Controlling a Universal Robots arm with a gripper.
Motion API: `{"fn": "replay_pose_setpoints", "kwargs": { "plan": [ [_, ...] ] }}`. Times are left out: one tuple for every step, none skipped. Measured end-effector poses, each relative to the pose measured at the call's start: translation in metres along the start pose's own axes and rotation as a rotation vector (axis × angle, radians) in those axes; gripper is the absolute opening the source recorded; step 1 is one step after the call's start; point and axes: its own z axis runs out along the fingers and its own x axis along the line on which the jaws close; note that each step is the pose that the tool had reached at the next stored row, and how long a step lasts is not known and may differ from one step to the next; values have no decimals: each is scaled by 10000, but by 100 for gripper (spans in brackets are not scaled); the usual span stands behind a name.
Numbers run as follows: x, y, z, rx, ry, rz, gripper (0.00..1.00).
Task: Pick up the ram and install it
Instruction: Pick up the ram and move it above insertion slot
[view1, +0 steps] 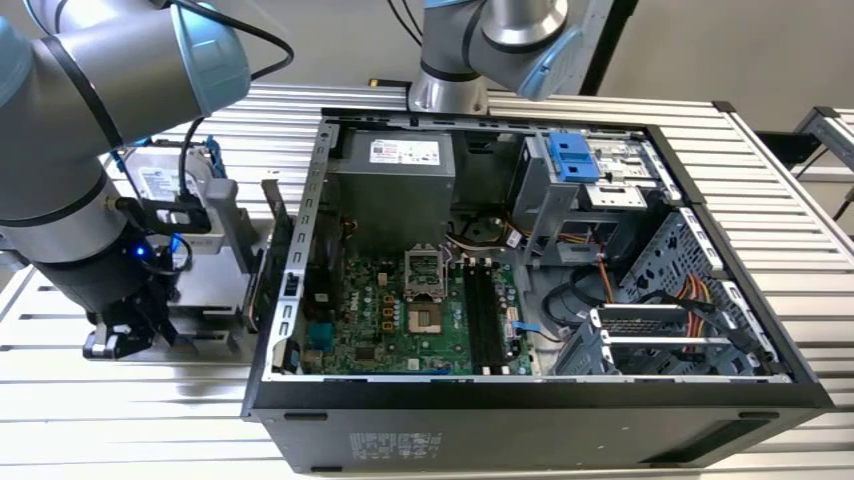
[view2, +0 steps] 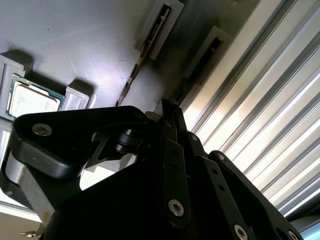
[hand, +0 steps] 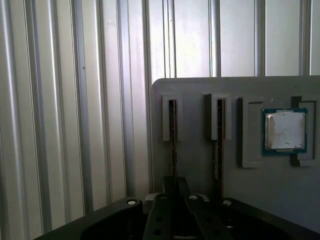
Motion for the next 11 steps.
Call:
{"fn": "replay_pose_setpoints", "kwargs": {
  "plan": [
    [0,0,1,0,-2,-1,0],
    [0,0,0,0,-2,0,0],
    [0,0,1,1,-3,0,0],
    [0,0,1,0,-2,0,0],
    [0,0,1,0,-3,0,0],
    [-1,0,1,0,-3,0,0],
    [-1,0,1,0,-3,-1,0],
    [-1,0,1,0,-3,0,0],
    [-1,0,1,0,-3,-1,0],
    [-1,0,1,-1,-3,0,0],
    [-1,0,1,-1,-3,0,0]
  ]
}}
